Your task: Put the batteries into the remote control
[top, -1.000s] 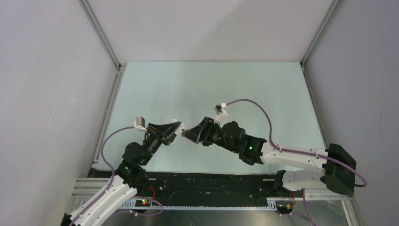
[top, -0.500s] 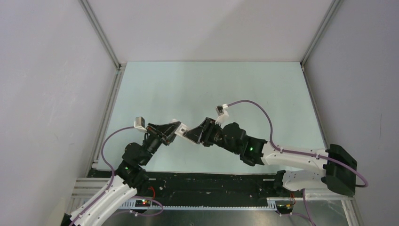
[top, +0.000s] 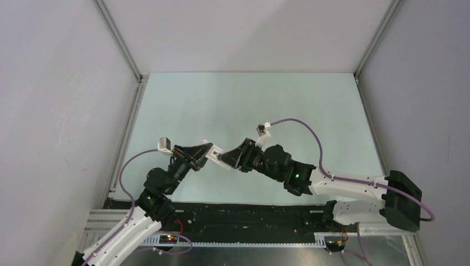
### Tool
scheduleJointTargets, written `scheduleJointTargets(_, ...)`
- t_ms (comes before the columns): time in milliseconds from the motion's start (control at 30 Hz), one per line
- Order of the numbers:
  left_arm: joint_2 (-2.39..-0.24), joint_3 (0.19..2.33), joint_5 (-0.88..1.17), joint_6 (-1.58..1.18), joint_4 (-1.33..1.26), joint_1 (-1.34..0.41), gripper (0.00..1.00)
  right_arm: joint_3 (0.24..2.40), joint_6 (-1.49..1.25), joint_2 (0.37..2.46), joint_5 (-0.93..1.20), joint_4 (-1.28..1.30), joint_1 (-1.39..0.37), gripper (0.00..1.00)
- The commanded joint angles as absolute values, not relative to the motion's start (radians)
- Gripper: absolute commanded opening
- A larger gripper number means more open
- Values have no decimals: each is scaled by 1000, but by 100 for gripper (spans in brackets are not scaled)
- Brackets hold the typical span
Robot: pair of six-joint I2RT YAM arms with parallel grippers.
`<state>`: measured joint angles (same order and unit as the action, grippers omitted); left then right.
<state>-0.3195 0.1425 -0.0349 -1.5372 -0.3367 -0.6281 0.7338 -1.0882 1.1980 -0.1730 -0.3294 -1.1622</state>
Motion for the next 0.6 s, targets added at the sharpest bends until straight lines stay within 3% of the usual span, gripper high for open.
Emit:
scheduleJointTargets(0,-308,145,-52,-1546,-392,-631,11,719,-1092,1180,-200,-375,-1167,41)
scheduleJointTargets(67,-311,146,-50,-1545,-392,-632,18,714,-1093,1178,-200,-383,-1167,38)
scheduleJointTargets(233,-323,150,-42,-1545,-392,-632,33,705,-1079,1170,-194,-397,-1165,6)
scheduleJointTargets(300,-323,149,-41,-1545,-391,-632,39,705,-1077,1166,-195,-392,-1166,0)
scheduleJointTargets(433,-328,149,-38,-1543,-390,-631,62,692,-1058,1148,-193,-405,-1165,0)
scheduleJointTargets(467,-333,150,-34,-1544,-390,-632,77,691,-1050,1140,-192,-408,-1164,0)
scheduleJointTargets(533,-342,152,-27,-1543,-389,-632,95,690,-1038,1126,-192,-403,-1162,0)
scheduleJointTargets(567,-344,152,-25,-1538,-388,-632,97,690,-1035,1115,-195,-399,-1162,0)
